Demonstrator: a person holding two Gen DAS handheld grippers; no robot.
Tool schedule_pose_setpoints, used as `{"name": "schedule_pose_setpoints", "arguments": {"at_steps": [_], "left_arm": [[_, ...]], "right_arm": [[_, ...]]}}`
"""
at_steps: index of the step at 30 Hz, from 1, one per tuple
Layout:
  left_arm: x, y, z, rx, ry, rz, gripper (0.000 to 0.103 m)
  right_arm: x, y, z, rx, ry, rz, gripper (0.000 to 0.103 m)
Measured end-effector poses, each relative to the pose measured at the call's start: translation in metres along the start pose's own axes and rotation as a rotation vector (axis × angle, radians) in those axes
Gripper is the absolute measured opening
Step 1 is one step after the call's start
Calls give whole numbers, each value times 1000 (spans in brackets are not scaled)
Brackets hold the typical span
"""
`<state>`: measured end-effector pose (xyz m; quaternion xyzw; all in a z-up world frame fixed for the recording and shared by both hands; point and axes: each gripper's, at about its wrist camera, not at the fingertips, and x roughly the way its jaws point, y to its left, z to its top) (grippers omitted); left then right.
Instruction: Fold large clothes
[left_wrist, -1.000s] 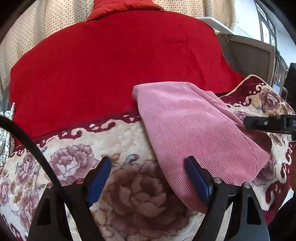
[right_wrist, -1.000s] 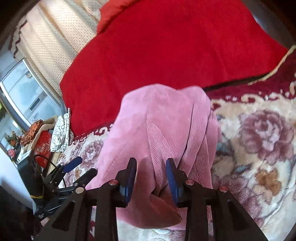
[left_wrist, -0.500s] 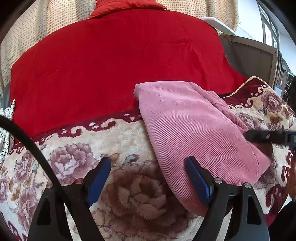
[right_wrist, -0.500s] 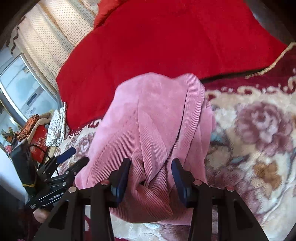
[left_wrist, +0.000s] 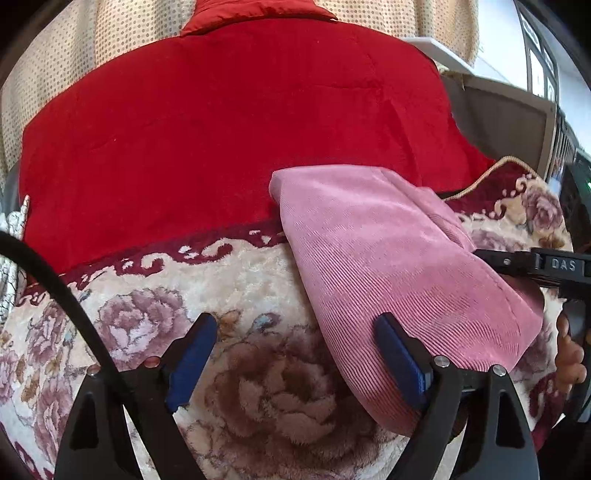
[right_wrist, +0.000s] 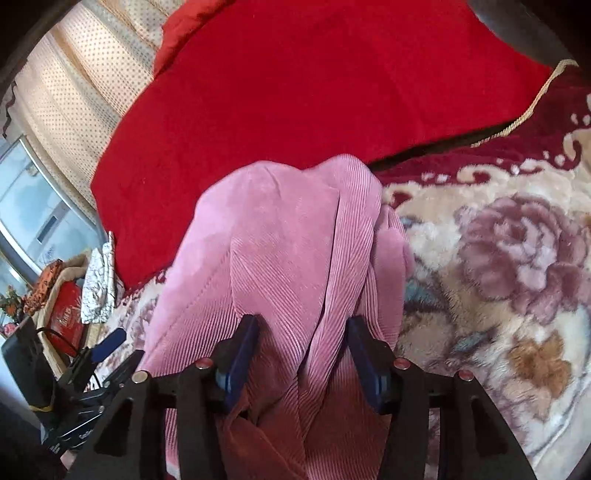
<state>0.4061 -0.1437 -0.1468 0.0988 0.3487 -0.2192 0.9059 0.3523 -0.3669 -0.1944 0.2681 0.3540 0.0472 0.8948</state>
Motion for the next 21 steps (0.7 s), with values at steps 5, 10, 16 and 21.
{"name": "schedule_pose_setpoints", "arguments": {"at_steps": [5,10,16,21], "left_arm": [[0,31,8,-155,-50,8,88],[20,25,10,-167,-21,31,88],[33,-6,-1,-32,-12,63,88],[27,3,-1,-73,-26,52,88]], "right_arm": [[-29,-3,1,11,-120,15,55],[-47,3,3,-1,-209,73,55],[1,9,-1,-13,6,73,55],[-1,4,1,17,-7,99,55]]}}
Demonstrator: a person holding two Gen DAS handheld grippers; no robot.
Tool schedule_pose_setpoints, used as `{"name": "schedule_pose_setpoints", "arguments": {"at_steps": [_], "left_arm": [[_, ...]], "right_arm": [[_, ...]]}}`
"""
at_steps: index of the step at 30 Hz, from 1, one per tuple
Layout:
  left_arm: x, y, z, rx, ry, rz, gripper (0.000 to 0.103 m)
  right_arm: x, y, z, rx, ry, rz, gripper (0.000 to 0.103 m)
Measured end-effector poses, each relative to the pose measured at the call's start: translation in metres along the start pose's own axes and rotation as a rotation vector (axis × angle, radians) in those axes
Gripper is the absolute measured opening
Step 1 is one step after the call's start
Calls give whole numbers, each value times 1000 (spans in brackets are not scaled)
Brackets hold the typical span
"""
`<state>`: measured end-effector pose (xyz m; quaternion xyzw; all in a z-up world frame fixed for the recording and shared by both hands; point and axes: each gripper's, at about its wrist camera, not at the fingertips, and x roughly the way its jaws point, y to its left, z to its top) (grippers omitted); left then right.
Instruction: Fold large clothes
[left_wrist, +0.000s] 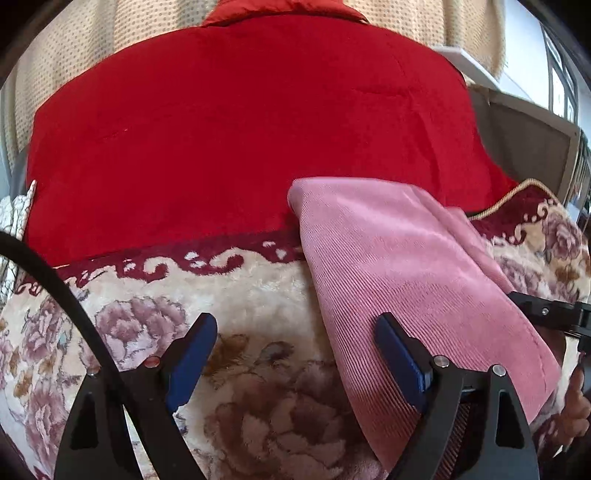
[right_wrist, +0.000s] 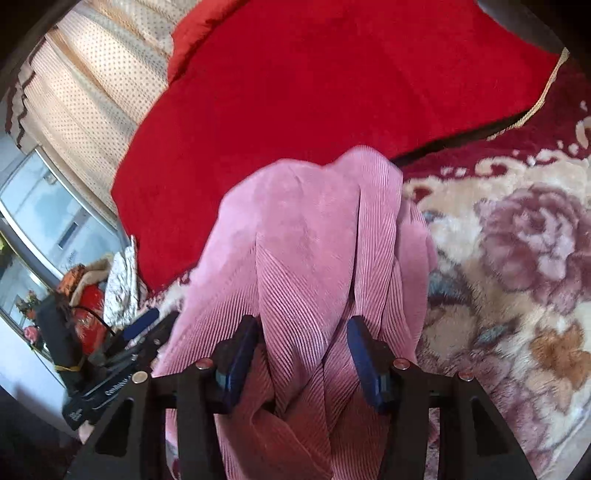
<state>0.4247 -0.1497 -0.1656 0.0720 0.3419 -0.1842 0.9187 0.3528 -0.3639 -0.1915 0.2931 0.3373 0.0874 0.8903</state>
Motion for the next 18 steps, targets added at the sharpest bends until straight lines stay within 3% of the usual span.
{"name": "schedule_pose_setpoints", "arguments": {"at_steps": [3,7,10,13,18], "left_arm": [[-10,9,6,-43,-49,8,88],[-2,15,10,-80,-47,13,88],[16,8,7,-59,4,12,88],[26,2,4,-42,30,9,88],[19,11,6,-80,26,-5,88]], "right_arm": [[-13,3,4,-18,-66,-12,55],[-23,2,17,-5,-147,-19,55],[-6,-5,23,18,-109,-50,55],[26,-18,21,35,15,-92,55],[11,-9,20,-6,-22,-93,56]]}}
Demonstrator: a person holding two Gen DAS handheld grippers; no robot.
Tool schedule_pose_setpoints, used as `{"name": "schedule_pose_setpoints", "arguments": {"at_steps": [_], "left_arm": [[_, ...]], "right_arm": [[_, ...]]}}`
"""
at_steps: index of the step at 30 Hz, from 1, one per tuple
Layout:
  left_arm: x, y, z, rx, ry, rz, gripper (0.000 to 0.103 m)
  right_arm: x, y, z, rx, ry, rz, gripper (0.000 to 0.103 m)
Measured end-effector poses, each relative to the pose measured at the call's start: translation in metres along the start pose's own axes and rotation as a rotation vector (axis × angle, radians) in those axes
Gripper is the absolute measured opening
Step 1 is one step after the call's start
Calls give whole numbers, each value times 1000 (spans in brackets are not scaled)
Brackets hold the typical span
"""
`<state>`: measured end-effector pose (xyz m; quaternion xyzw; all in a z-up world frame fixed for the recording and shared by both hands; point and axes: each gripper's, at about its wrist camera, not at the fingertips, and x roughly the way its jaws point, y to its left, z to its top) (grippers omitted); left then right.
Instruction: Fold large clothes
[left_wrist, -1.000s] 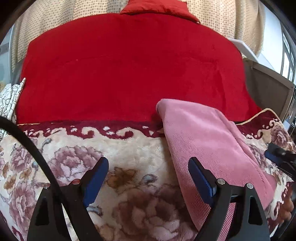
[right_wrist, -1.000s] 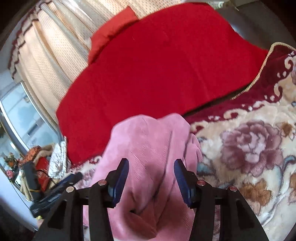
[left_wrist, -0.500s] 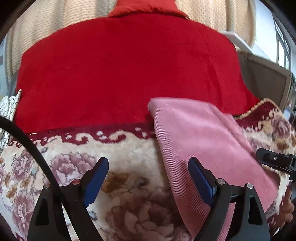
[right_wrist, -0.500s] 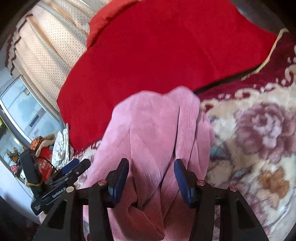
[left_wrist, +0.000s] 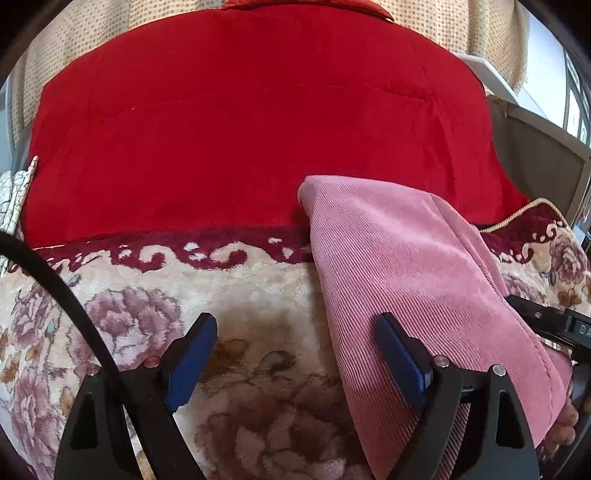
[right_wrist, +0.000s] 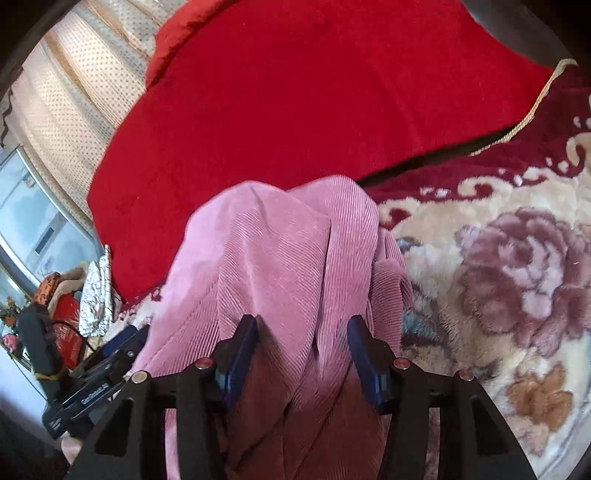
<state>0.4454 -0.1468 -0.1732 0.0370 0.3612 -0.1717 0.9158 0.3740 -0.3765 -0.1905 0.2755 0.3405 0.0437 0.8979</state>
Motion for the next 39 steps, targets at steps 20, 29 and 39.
{"name": "schedule_pose_setpoints", "arguments": {"at_steps": [20,29,39], "left_arm": [[-28,-19,-23,146,7,-11,88],[-31,-19,-21,153,5,-7,88],[-30,-20,-21,154,2,-8,88]], "right_arm": [[-27,24,-32,-12,111,64,57],[-44,28,-22,-23,35,105,57],[-20,23,-30,-22,133,76,60]]}}
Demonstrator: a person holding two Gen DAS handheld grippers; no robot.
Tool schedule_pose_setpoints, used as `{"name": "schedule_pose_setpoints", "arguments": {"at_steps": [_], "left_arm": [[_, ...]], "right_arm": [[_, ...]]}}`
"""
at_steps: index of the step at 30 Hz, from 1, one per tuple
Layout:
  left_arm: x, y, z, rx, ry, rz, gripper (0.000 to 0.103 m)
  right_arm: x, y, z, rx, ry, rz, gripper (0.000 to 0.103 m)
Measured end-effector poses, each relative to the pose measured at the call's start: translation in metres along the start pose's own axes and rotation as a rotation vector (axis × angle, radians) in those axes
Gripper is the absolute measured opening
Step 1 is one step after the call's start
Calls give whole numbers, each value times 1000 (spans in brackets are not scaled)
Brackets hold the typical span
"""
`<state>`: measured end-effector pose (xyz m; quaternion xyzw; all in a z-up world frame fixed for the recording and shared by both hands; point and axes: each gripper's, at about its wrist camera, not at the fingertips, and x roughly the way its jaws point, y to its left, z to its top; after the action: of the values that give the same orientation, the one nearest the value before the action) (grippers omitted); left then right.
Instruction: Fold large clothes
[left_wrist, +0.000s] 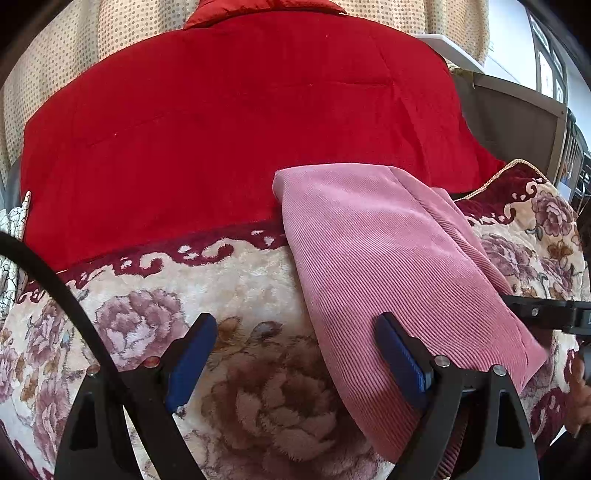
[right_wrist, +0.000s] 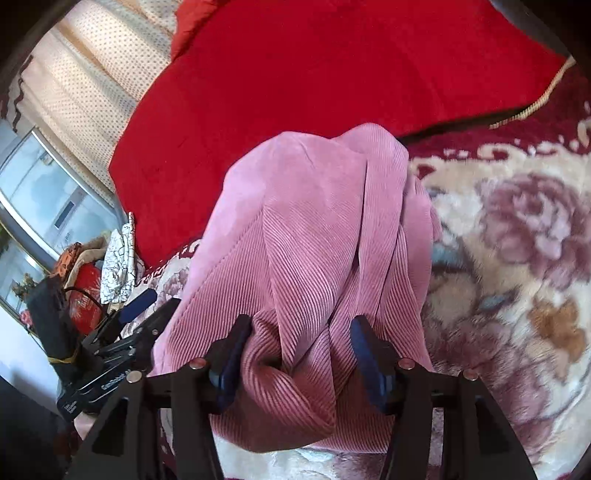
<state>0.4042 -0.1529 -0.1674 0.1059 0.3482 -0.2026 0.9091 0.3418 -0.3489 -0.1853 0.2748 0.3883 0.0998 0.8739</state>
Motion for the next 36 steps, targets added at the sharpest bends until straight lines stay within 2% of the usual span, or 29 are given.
{"name": "schedule_pose_setpoints", "arguments": {"at_steps": [7,16,20,27,31,36], "left_arm": [[1,0,1,2,-3,0,88],[2,0,2,0,-4,0,88],[5,1,2,-7,3,-8,89],[2,13,3,-67,9,-60,89],[-2,22,5,-112,-27,-52,89],[2,30,5,-135,-14,-24,89]], "right_arm": [[-6,-4,2,3,-6,26,60],[-25,-4,3,-13,-82,55,60],[-4,-3,-3,-34,8,4,63],[-13,-10,1,-11,-15,36,64],[-28,-18,5,16,-93,20,68],[-40,-48,11,123,-150,-35,68]]}}
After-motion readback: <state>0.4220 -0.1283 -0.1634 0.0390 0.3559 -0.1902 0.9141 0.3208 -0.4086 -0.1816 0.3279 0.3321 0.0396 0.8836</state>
